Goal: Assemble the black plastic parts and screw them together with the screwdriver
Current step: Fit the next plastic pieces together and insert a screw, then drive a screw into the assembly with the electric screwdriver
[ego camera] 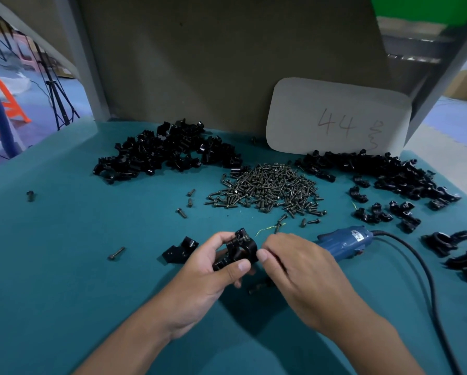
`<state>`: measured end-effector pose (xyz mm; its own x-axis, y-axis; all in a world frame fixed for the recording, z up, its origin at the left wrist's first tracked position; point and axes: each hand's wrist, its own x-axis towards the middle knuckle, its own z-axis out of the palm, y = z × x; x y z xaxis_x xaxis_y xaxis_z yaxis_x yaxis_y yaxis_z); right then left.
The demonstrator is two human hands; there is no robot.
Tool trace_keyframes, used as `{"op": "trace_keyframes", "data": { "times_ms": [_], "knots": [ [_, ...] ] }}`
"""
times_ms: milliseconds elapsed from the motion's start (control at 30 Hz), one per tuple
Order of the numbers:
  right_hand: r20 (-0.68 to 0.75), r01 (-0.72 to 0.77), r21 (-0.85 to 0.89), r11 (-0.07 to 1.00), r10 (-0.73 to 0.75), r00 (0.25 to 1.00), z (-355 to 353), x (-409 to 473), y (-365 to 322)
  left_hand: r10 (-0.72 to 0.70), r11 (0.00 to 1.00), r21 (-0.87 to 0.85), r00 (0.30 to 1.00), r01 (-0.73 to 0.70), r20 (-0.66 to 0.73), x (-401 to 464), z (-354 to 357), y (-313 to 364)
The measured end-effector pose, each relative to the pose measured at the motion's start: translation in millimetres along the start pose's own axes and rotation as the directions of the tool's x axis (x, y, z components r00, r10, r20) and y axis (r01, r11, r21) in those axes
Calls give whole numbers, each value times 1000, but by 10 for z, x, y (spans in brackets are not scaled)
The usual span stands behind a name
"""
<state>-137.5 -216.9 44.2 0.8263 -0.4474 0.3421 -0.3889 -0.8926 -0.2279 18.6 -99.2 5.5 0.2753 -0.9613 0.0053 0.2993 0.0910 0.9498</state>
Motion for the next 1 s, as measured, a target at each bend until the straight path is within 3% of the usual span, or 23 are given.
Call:
{"op": "trace_keyframes", "data": {
  "times_ms": [133, 233, 300, 333, 400, 467, 533, 633, 733, 833, 1000],
  "knots": [
    [83, -164, 28, 986, 161, 983, 8, 5, -27, 8, 999, 46, 1000, -9, 29, 4, 3, -28],
    [1, -381, 238, 893, 392, 920, -65, -16, 41, -8, 998, 67, 1000, 9, -12, -1, -17, -22],
    [12, -480, 94, 872, 481, 877, -176, -32, 242, -18, 998, 65, 998, 22, -58, -10, -42, -1],
    [33, -547, -70, 834, 550, 835, -245, -61, 378, -16, 998, 59, 997, 21, -77, -10, -47, 16],
    [77, -709, -313, 633, 760, 645, -347, -99, 603, -14, 997, 76, 995, 21, -98, -11, -38, 41],
    [123, -838, -226, 496, 868, 481, -345, -92, 738, -11, 992, 124, 994, 25, -108, -13, -24, 49],
    [229, -900, -70, 431, 885, 406, -285, -13, 791, -11, 984, 176, 992, 33, -122, -17, -22, 39],
    [313, -930, 141, 340, 876, 368, -235, 38, 783, -1, 971, 234, 988, 38, -154, -29, -45, 24],
    [392, -839, 520, 162, 827, 403, -199, -72, 728, 16, 967, 251, 980, 35, -197, -26, -75, 19],
    [353, -504, 863, -40, 761, 544, -244, -154, 576, 14, 968, 247, 981, 35, -194, -18, -96, 22],
    [188, -108, 982, -154, 801, 568, -474, -77, 307, -27, 980, 191, 986, 59, -165, -19, -56, 32]
  ]
}}
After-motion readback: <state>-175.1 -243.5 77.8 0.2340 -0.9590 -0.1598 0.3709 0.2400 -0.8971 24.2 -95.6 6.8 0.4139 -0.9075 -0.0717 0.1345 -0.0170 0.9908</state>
